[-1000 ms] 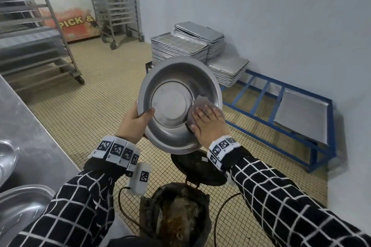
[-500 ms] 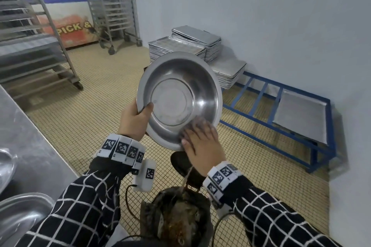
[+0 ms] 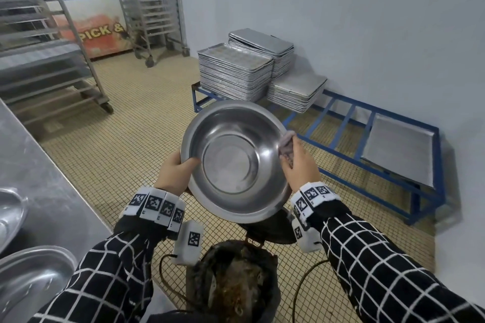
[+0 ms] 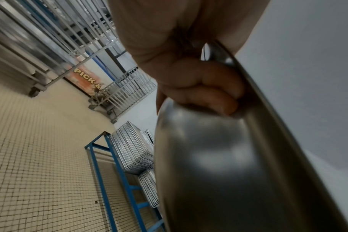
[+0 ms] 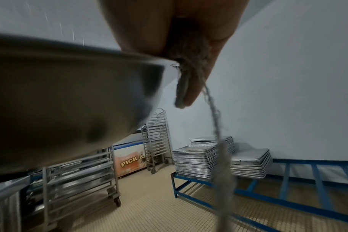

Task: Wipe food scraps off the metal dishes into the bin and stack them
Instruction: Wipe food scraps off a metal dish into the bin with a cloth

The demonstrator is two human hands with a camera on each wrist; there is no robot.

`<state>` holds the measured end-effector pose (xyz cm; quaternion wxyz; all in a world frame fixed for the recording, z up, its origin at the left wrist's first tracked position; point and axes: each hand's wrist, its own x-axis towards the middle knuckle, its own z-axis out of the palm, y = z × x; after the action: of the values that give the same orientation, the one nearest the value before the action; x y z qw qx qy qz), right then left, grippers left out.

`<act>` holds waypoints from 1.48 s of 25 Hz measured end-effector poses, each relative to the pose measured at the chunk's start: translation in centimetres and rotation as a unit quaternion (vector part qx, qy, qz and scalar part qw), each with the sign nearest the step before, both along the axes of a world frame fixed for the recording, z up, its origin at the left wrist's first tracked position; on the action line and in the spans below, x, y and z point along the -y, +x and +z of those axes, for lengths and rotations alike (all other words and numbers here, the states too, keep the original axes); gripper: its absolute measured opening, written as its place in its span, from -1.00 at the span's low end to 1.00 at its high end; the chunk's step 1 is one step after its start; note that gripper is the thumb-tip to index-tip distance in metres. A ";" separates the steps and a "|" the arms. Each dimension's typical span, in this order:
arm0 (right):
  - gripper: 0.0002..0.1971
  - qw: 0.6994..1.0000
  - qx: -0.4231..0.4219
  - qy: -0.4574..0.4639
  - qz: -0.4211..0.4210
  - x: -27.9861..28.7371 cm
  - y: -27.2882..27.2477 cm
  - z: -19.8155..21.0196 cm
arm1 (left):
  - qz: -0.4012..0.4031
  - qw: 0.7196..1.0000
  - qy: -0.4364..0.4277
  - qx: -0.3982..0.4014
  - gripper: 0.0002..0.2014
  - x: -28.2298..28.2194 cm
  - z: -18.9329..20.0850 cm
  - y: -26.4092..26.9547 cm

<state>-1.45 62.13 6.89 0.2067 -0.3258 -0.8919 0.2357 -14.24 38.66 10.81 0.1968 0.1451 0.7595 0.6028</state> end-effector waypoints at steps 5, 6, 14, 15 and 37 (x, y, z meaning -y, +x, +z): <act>-0.74 0.987 -0.051 -0.125 -0.083 0.5 0.0 -1.2 | 0.024 0.998 0.049 -0.008 -0.84 0.8 -1.0 -0.1; -0.73 0.983 -0.084 -0.133 -0.092 0.8 0.1 -1.3 | 0.024 0.998 0.060 -0.016 -0.79 0.9 -1.1 -0.1; -0.71 0.915 -0.269 -0.256 -0.156 3.8 0.1 0.5 | -0.031 0.995 0.072 -0.057 -0.38 -1.0 -1.1 1.8; -0.74 0.915 -0.272 -0.261 -0.145 3.9 0.2 0.4 | -0.020 0.995 0.087 -0.047 -0.40 -1.3 -0.9 1.9; -0.49 0.927 0.137 0.039 0.348 9.2 -0.2 -2.0 | -0.065 0.986 -0.017 -0.150 -0.52 0.1 2.5 1.1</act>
<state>-1.68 52.93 4.87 0.0004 -0.0158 -0.9774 0.2108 -13.15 38.58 13.31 0.1216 0.2796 0.7798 0.5468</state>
